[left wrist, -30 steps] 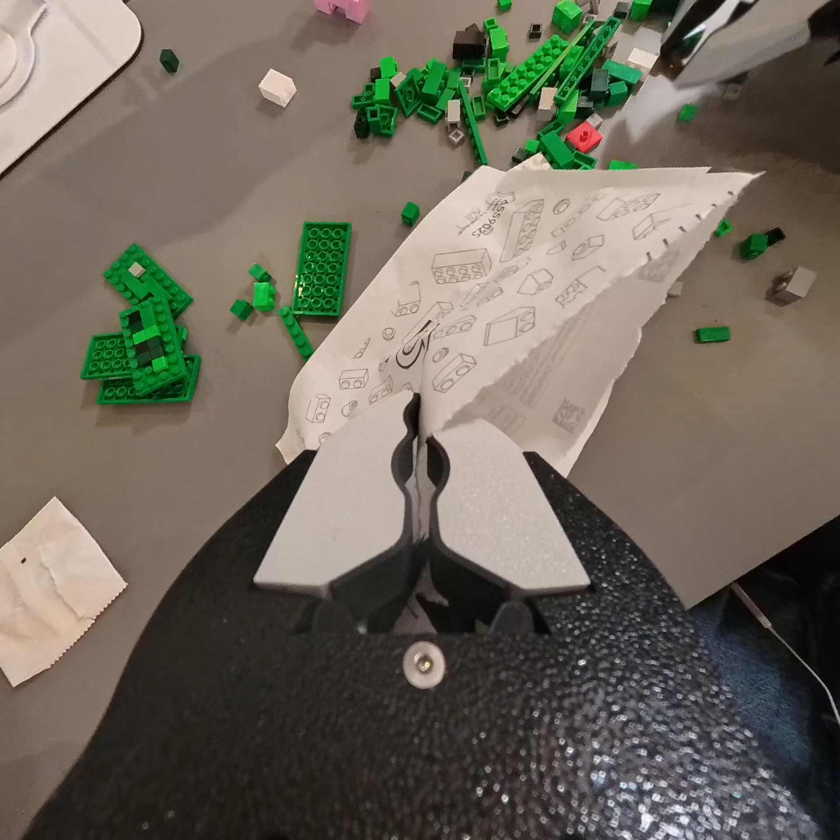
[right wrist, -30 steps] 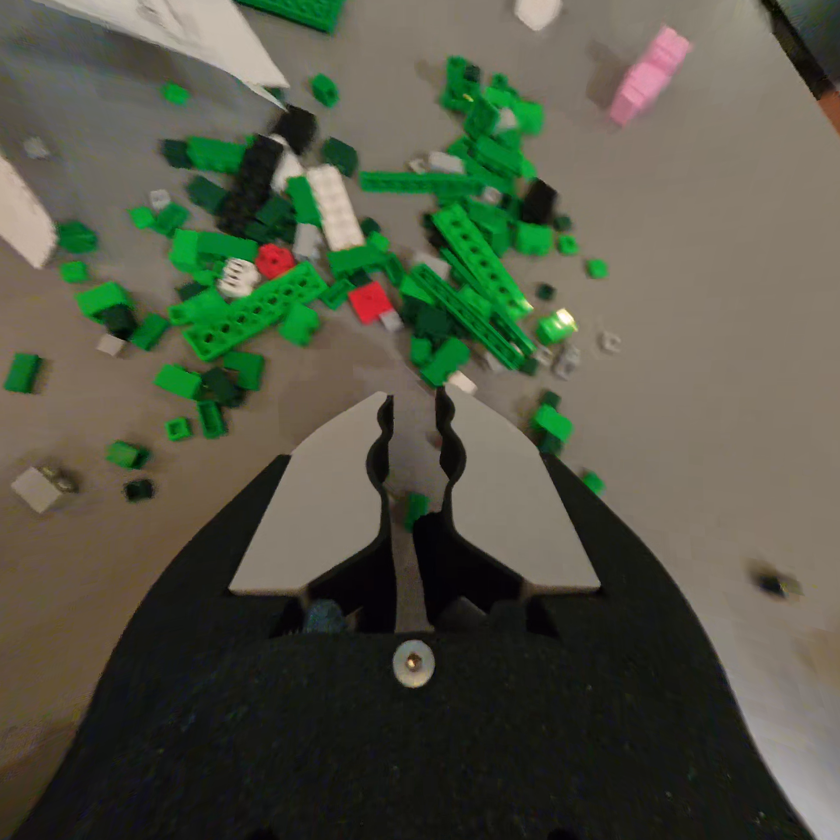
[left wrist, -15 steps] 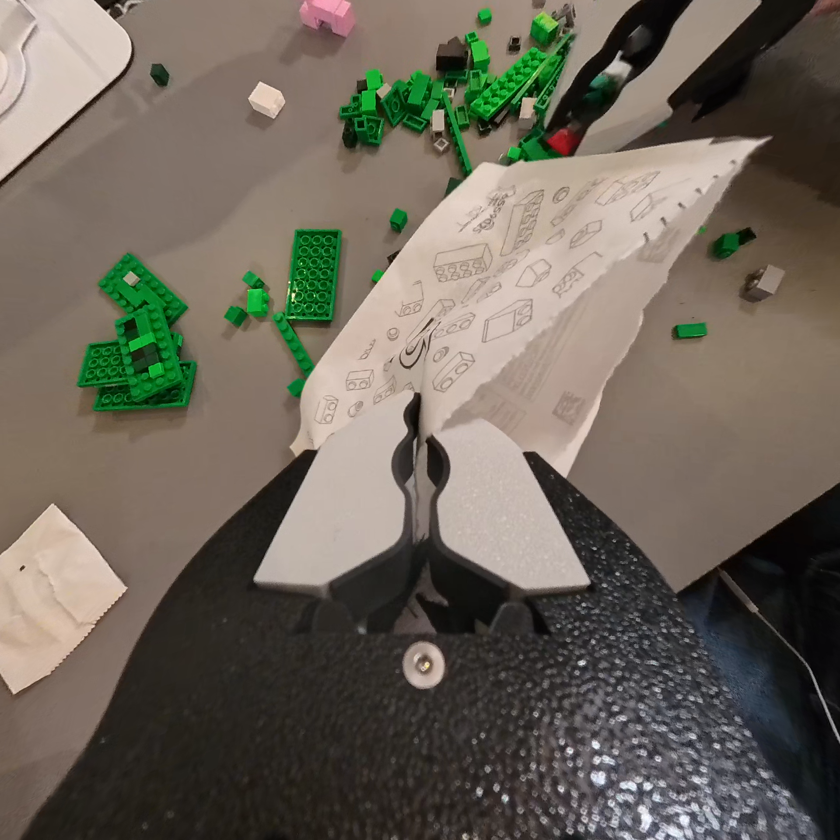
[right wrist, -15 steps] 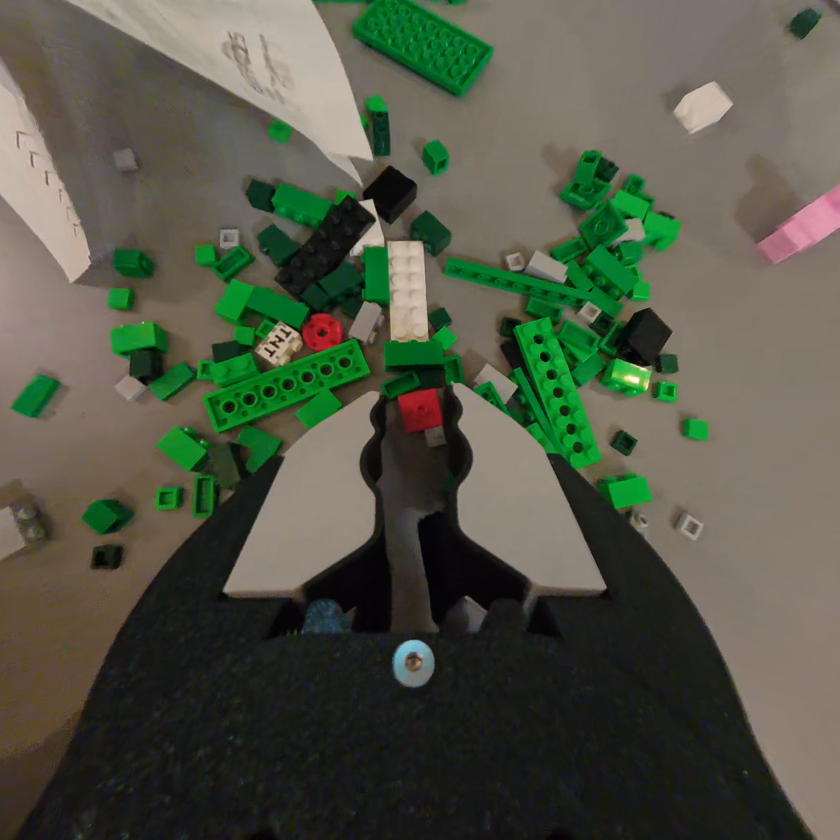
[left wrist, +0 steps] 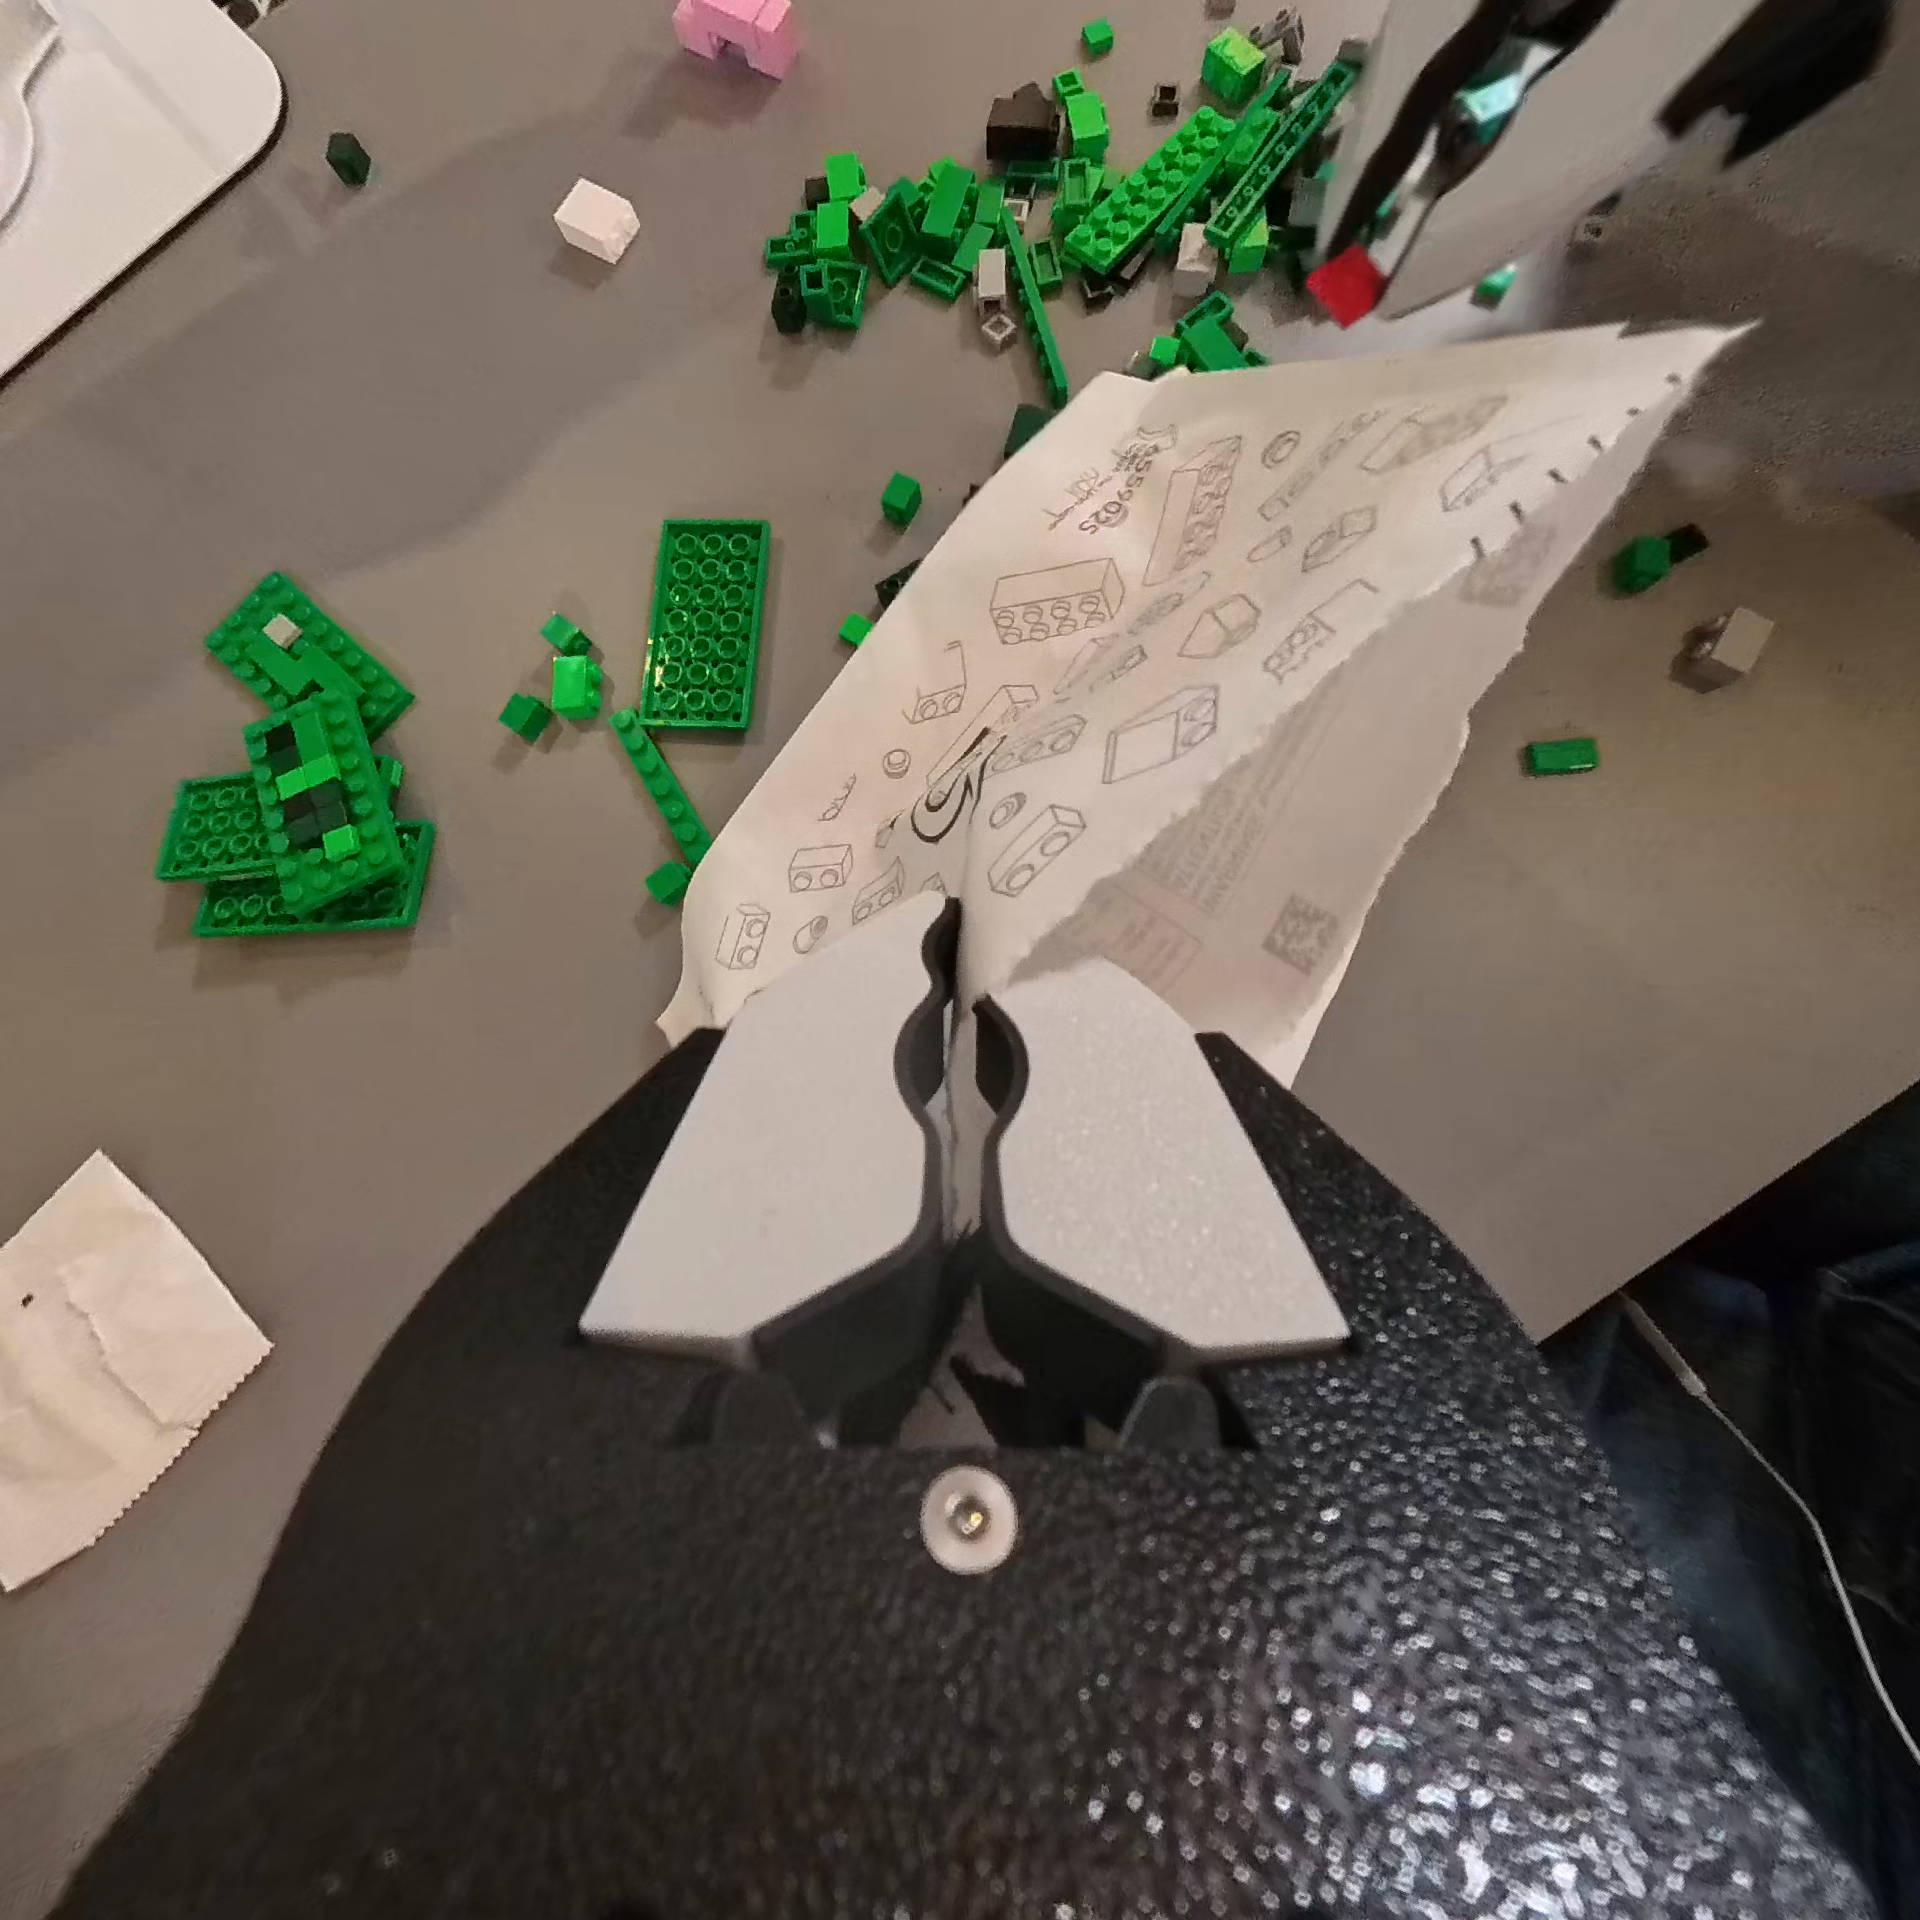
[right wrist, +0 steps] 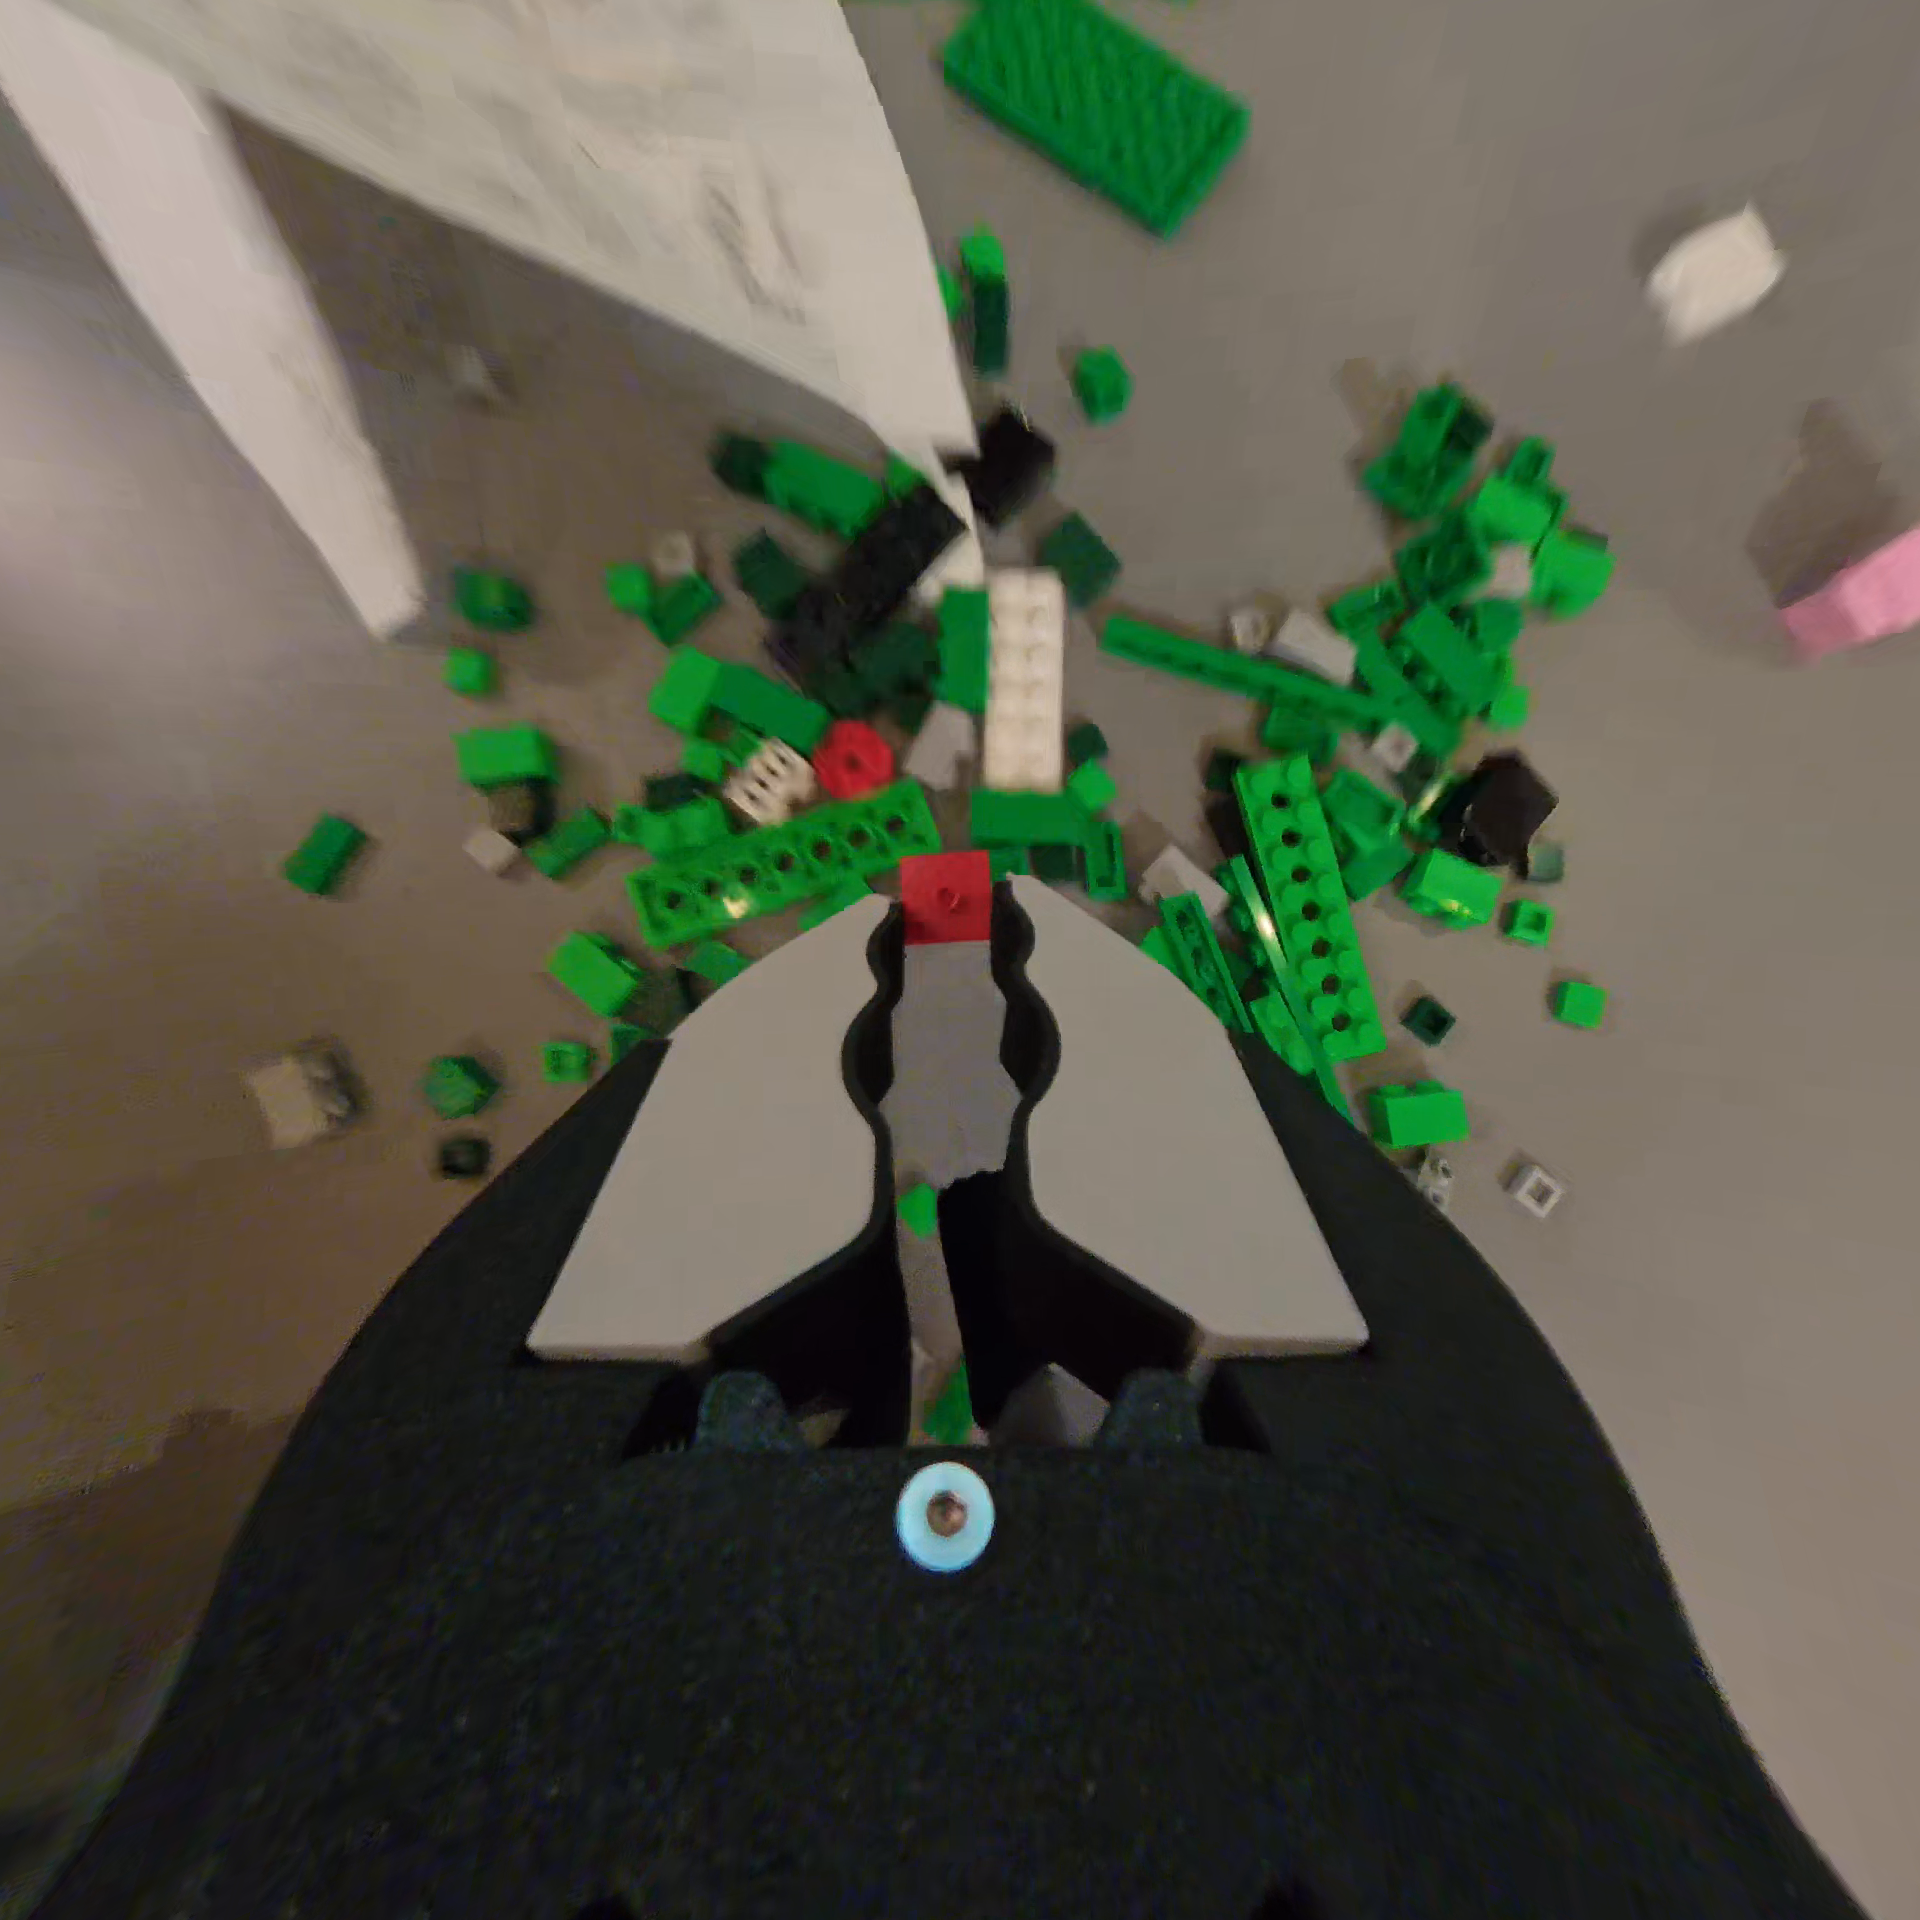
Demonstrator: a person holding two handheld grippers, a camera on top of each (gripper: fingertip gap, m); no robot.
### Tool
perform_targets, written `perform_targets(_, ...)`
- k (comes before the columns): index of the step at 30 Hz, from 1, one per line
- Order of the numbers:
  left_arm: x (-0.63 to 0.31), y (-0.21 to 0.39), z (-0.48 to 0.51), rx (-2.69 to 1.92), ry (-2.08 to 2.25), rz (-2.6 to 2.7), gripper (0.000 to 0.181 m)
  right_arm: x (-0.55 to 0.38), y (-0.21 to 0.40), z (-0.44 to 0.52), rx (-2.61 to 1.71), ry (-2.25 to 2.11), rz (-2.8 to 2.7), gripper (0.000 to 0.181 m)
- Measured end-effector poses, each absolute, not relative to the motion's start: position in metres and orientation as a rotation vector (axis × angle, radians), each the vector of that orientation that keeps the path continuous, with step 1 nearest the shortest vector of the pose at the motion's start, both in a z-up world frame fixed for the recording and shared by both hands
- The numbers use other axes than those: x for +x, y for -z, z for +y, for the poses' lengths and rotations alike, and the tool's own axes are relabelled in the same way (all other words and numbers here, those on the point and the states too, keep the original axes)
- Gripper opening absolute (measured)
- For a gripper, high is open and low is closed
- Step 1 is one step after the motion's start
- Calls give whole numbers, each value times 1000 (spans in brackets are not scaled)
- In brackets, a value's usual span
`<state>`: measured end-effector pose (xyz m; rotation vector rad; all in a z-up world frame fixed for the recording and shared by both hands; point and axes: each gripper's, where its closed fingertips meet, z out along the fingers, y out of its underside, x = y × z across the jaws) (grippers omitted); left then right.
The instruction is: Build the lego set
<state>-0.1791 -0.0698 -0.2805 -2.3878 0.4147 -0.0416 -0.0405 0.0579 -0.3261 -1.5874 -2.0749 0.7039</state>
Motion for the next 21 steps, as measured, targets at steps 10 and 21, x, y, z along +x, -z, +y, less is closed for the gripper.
perform_targets(10,-184,281,-65,-2392,29,292,0,-102,219,-73,-983,-685,-1882,16)
perform_targets(21,-175,280,-66,-2383,63,324,0,-139,258,-79,-913,-242,-1880,16)
